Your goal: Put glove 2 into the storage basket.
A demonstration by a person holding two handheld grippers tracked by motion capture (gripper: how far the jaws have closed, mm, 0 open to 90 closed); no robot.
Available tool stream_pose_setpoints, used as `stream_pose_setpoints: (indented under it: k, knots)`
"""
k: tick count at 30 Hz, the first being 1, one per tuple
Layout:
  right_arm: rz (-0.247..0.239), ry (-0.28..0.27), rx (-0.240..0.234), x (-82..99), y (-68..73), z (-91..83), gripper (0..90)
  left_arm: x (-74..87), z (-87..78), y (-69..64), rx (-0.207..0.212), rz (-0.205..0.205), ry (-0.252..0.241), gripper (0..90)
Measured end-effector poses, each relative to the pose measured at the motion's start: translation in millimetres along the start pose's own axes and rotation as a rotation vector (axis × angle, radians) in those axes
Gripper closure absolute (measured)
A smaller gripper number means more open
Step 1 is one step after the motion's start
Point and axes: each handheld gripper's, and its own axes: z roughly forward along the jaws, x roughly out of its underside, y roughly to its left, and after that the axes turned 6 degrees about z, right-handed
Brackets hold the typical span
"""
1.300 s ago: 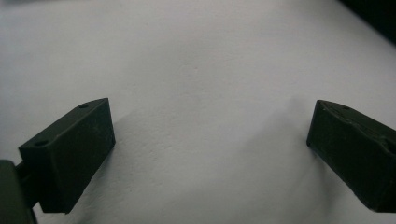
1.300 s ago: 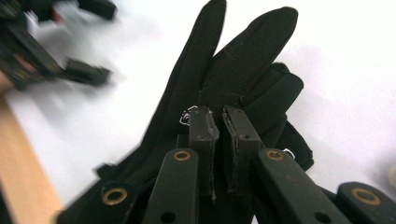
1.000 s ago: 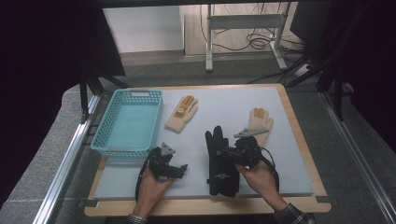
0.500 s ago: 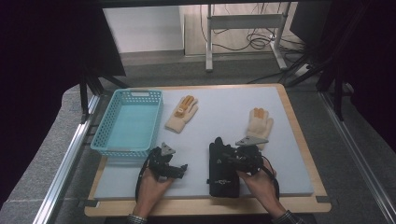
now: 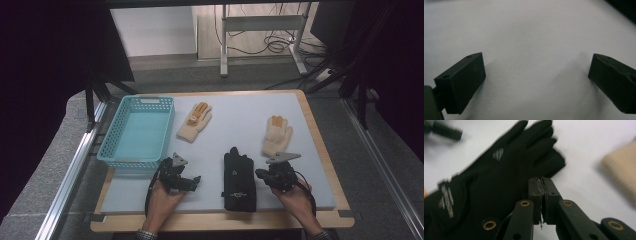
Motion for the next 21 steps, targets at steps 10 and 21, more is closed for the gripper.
stream_pose_setpoints:
  k: [10,21]
  knots:
    - [-0.049,0.04,-0.124,26.5,3.8,12.1,85.7,5.6,-7.1,0.7,0.0,0.001,-0.002,6.3]
    - [-0.069,0.029,-0.173,17.2,24.3,29.5,85.5,20.0,-20.5,11.1,-0.021,-0.018,0.027,1.5]
